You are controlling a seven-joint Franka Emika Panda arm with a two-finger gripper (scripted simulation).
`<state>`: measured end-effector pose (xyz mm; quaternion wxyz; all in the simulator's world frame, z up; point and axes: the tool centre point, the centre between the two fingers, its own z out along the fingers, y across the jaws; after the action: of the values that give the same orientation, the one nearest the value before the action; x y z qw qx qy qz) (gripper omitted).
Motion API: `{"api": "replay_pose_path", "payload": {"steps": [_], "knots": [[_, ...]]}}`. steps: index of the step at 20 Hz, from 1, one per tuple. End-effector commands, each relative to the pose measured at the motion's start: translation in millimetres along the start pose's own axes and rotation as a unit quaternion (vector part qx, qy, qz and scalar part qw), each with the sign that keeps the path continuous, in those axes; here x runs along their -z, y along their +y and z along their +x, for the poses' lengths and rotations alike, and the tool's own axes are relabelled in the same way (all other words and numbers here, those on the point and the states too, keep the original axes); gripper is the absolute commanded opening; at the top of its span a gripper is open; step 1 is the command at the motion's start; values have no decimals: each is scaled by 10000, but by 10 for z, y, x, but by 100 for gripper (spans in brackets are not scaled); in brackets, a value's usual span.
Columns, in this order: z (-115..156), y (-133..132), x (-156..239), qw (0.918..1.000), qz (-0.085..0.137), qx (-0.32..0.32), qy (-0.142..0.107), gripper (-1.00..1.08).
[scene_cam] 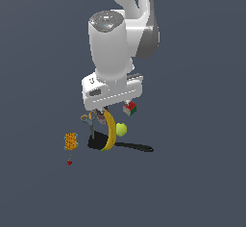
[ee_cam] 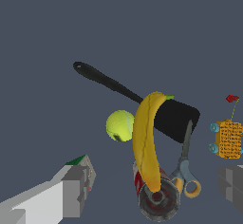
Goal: Pick up a designated object from a clutter of objects.
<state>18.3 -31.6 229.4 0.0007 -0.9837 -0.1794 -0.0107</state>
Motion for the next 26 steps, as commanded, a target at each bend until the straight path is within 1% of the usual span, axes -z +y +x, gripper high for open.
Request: {"api": "replay_pose_path", "payload": {"steps": [1, 4, 7, 15, 21, 26], "knots": [[15, -11, -170, 9993, -9, 365, -17, 100], [26, -29, -372, 9968, -13, 793, -37, 100], [30, -52, -573, 9925, -12, 1222, -56, 100], [11, -130, -1050, 9745, 11, 2242, -89, 100], [-11, -176, -1270, 9624, 31, 2713, -96, 100], [-23, -197, -1361, 9567, 41, 2908, -98, 100]]}}
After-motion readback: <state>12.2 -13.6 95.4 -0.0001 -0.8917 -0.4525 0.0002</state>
